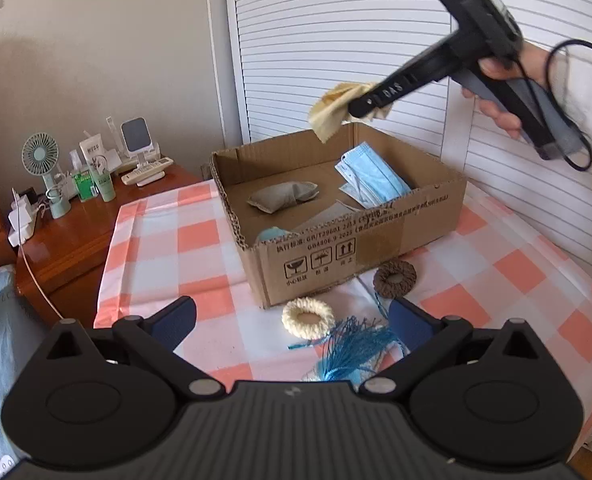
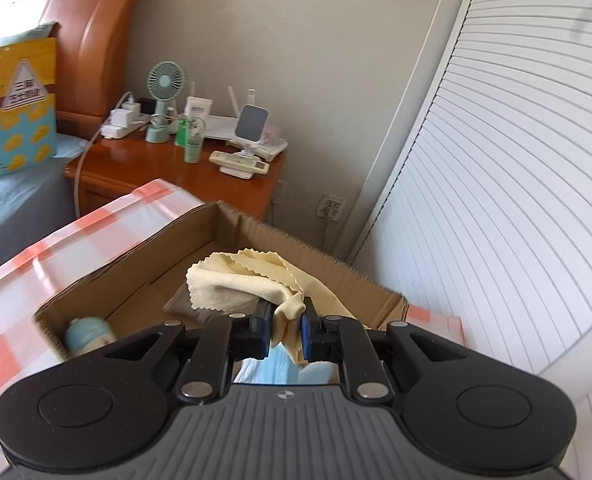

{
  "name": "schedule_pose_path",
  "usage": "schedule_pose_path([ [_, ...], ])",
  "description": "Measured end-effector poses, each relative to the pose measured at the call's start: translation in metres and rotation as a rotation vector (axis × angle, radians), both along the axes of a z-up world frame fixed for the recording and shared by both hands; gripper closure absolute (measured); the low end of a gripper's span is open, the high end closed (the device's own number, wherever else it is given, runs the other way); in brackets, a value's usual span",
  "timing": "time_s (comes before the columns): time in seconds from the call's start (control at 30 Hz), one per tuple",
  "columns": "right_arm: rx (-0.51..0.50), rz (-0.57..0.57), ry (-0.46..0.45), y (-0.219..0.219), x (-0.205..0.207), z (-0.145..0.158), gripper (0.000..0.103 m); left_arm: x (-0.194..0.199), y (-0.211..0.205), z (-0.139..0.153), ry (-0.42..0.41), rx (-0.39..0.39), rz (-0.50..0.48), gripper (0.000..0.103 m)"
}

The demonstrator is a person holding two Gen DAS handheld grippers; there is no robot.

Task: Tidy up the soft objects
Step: 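Carry the cloth and ball over the box and open both tools, then pull both tools back from the box toward the remaining items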

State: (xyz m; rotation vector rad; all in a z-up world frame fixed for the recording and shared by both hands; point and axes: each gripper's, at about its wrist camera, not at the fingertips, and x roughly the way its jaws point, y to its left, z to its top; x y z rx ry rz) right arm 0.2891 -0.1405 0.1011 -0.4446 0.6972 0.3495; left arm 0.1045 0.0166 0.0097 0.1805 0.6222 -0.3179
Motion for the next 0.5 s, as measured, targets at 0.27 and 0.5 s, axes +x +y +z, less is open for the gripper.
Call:
schedule_pose_path([
  [0.27, -0.013, -0.083, 0.018, 0.005, 0.023, -0.014, 0.005, -0.006, 0.011, -0.016, 0.049, 0.010, 0.018, 0.001],
  [0.5, 0.007, -0.107, 0.013, 0.004, -0.003, 0.002, 0.001, -0.011, 0.017, -0.015, 0.055, 0.002, 0.020, 0.001],
])
